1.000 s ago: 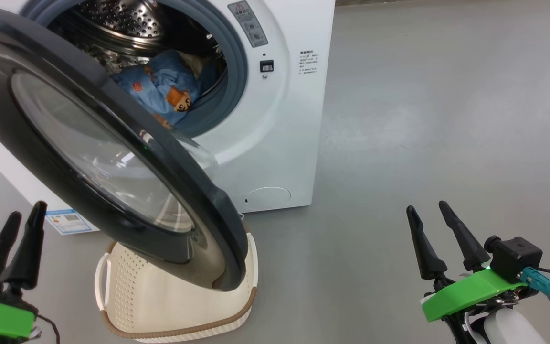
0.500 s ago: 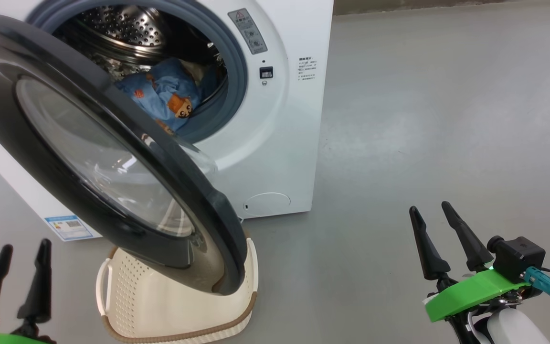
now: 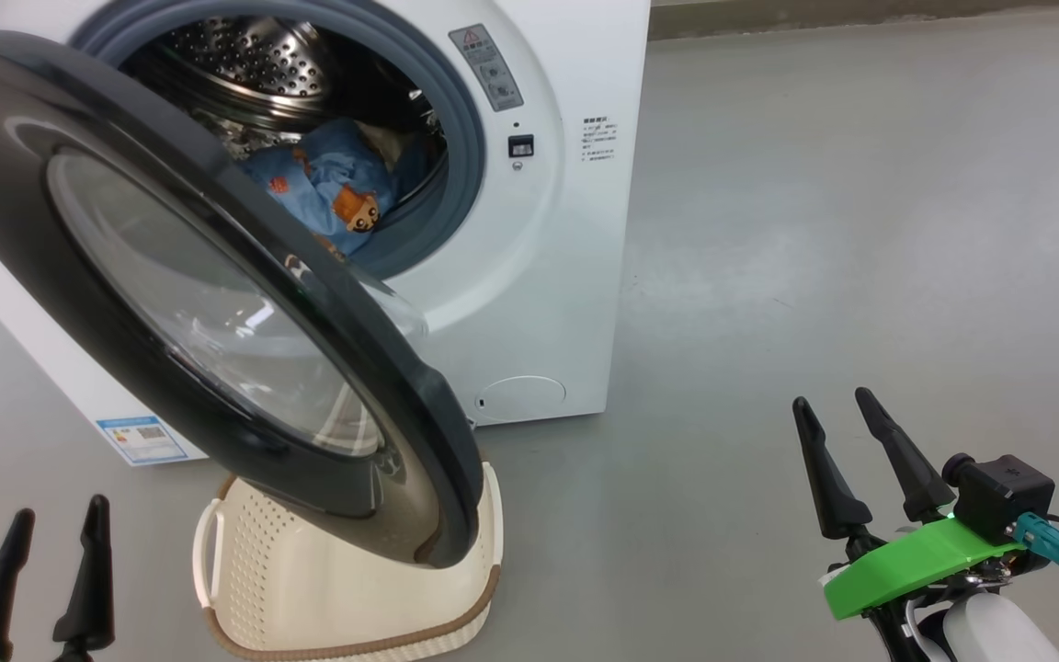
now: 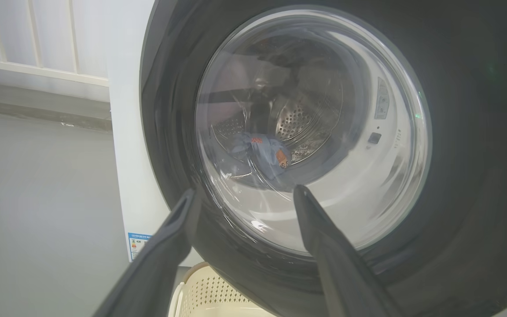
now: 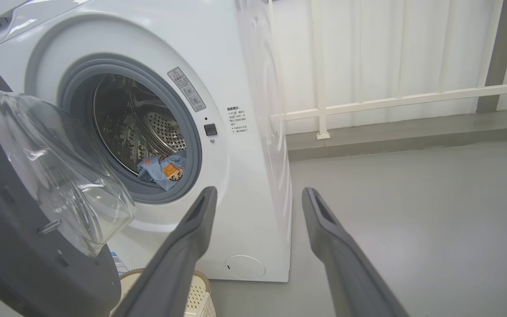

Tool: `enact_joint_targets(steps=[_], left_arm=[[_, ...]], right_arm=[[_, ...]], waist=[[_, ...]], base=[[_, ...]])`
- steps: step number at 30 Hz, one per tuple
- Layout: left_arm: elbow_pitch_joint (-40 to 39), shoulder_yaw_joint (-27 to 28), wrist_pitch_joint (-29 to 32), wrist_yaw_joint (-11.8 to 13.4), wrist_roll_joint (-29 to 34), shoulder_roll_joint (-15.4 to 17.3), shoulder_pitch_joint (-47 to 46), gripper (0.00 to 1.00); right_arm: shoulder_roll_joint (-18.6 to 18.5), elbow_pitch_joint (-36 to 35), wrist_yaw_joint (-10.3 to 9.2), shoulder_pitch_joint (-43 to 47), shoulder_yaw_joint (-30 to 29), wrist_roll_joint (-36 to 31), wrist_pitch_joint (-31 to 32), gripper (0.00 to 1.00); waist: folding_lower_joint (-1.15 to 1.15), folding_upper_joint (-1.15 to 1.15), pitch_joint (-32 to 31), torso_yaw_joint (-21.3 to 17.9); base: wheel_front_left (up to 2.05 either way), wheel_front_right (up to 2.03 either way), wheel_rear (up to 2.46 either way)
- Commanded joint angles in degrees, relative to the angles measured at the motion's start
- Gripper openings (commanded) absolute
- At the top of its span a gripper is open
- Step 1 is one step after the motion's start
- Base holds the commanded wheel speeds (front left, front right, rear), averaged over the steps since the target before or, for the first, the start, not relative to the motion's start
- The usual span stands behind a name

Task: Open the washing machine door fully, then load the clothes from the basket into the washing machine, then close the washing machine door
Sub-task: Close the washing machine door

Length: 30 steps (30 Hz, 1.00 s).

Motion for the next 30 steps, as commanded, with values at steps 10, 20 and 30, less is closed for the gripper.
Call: enact_joint_targets(steps=[10, 20, 30], left_arm=[[-2.1, 3.9, -0.6, 0.0, 2.6, 0.7, -1.3, 1.00], [-2.4, 4.5, -0.6, 0.0, 2.8, 0.1, -1.3, 1.00], [-2.3, 4.5, -0.6, 0.0, 2.5, -0.1, -1.2, 1.00]], right_arm=[[-0.8, -1.6, 0.43, -0.3, 0.7, 0.1, -0.7, 1.00], [-0.6, -1.5, 0.43, -0.5, 0.6, 0.0, -0.7, 1.00], [-0.6, -1.4, 0.43, -0.7, 0.8, 0.1, -0.7, 1.00]], waist=[[0.01, 0.00, 0.8, 1.0], [0.01, 0.00, 0.7, 1.1], [0.01, 0.00, 0.8, 1.1]], base=[[0.00, 0.00, 0.00], [0.00, 0.00, 0.00], [0.00, 0.00, 0.00]])
